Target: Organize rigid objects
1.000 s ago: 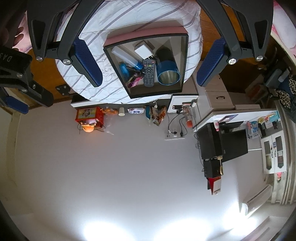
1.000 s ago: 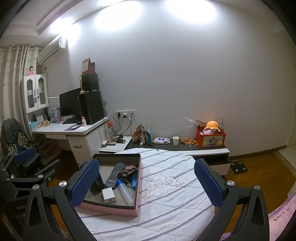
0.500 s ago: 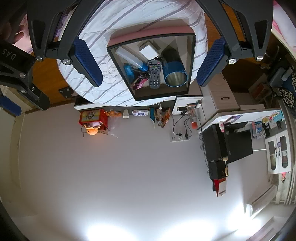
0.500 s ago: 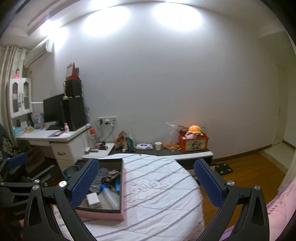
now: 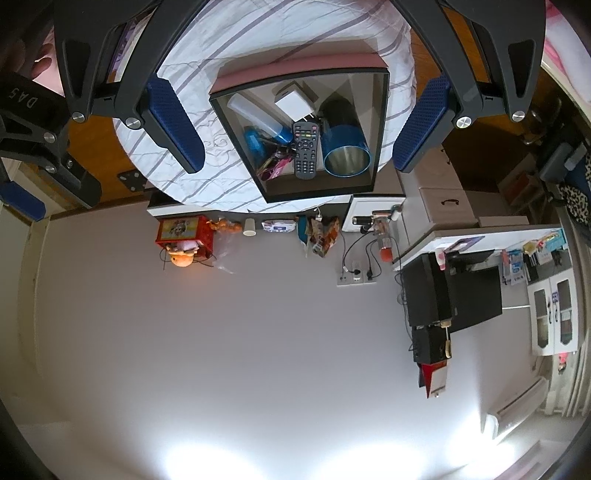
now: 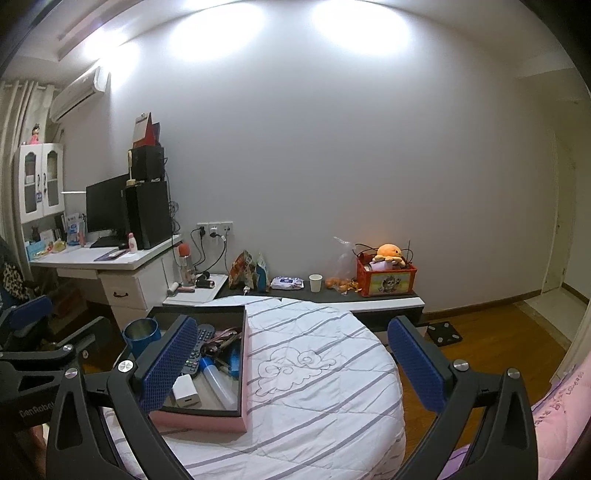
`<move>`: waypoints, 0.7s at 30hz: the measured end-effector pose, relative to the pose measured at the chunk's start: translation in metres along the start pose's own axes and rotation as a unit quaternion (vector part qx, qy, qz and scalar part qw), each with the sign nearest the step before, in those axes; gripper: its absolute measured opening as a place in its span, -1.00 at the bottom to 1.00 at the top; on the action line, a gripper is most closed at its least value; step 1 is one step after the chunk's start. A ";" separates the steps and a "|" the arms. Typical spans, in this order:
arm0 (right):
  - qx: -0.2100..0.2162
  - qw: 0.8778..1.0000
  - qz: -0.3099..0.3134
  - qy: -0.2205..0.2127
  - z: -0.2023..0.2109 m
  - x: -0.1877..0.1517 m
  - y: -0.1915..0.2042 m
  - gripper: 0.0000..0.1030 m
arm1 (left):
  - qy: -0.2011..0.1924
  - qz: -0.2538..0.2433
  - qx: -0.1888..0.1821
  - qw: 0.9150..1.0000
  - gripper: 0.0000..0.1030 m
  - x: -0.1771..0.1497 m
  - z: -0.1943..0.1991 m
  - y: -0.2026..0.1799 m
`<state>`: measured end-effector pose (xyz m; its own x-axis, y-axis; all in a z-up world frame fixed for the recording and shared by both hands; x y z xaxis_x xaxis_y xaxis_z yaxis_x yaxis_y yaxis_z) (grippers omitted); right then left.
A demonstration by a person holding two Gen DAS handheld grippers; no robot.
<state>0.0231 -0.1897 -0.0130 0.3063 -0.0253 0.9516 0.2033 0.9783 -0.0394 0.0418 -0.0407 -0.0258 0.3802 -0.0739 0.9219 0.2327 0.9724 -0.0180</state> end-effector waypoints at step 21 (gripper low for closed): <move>-0.007 1.000 0.008 -0.009 -0.003 -0.001 0.005 1.00 | -0.006 0.004 -0.008 1.000 0.99 -0.004 -0.002 -0.002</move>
<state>0.0262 -0.1852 -0.0150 0.2920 -0.0059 0.9564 0.2121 0.9755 -0.0587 0.0417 -0.0430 -0.0300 0.3712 -0.0636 0.9264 0.2445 0.9691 -0.0314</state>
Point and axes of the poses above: each gripper's, at about its wrist camera, not at the fingertips, and z roughly against the way its jaws point, y to its left, x to its top, the point moved 6 cm from there along -z, roughly the way its jaws point, and after that the axes turned 10 degrees about -x, right-handed, at the moved point
